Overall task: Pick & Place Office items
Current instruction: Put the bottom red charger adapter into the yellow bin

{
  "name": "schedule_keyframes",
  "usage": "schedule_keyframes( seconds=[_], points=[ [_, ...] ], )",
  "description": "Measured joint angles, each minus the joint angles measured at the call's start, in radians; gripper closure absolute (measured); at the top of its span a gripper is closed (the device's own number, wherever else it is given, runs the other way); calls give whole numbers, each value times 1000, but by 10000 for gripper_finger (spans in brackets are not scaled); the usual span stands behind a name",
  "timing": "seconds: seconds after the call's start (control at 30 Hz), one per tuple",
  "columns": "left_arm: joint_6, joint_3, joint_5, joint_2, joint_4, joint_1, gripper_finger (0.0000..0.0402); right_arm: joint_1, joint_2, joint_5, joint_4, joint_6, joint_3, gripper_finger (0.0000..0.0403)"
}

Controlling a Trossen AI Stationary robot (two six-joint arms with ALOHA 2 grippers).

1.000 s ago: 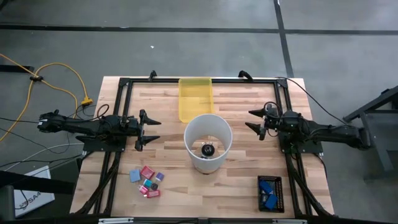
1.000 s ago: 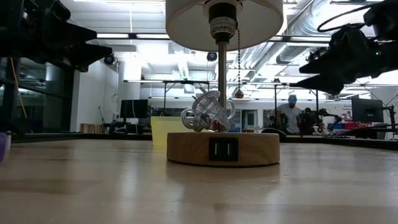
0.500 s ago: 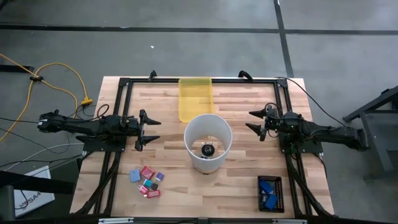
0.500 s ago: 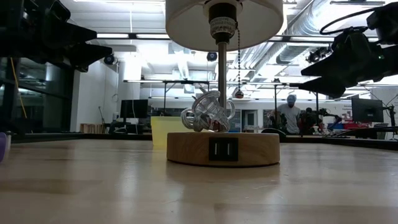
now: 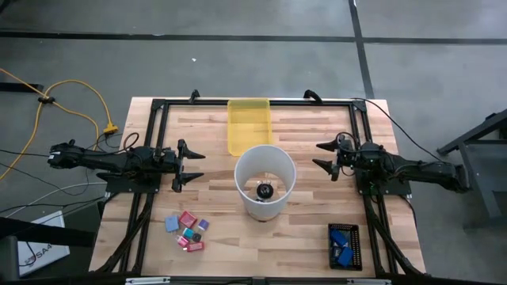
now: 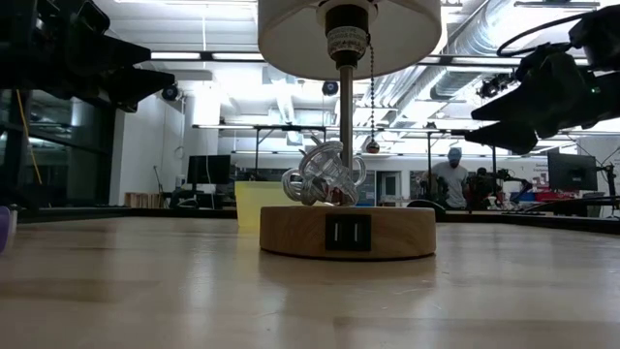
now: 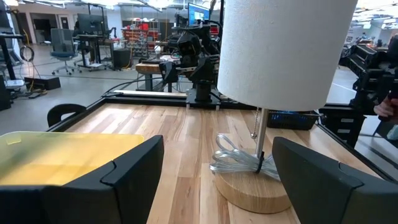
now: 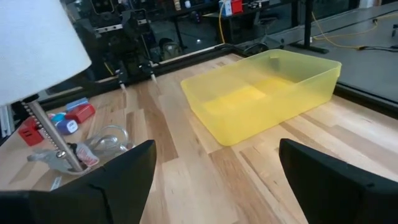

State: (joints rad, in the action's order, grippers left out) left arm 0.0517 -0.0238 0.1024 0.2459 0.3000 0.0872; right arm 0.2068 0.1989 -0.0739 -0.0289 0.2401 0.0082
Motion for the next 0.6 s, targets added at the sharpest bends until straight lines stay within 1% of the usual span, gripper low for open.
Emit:
schedule_keyframes(
  seconds=[0.07, 0.2, 0.6],
  points=[
    [0, 0, 0, 0, 0, 0, 109, 13, 0, 6, 2, -18, 0, 77],
    [0, 0, 0, 0, 0, 0, 109, 43, 0, 84, 18, -32, 0, 76],
    [0, 0, 0, 0, 0, 0, 109, 64, 3, 81, 16, -28, 0, 77]
  ],
)
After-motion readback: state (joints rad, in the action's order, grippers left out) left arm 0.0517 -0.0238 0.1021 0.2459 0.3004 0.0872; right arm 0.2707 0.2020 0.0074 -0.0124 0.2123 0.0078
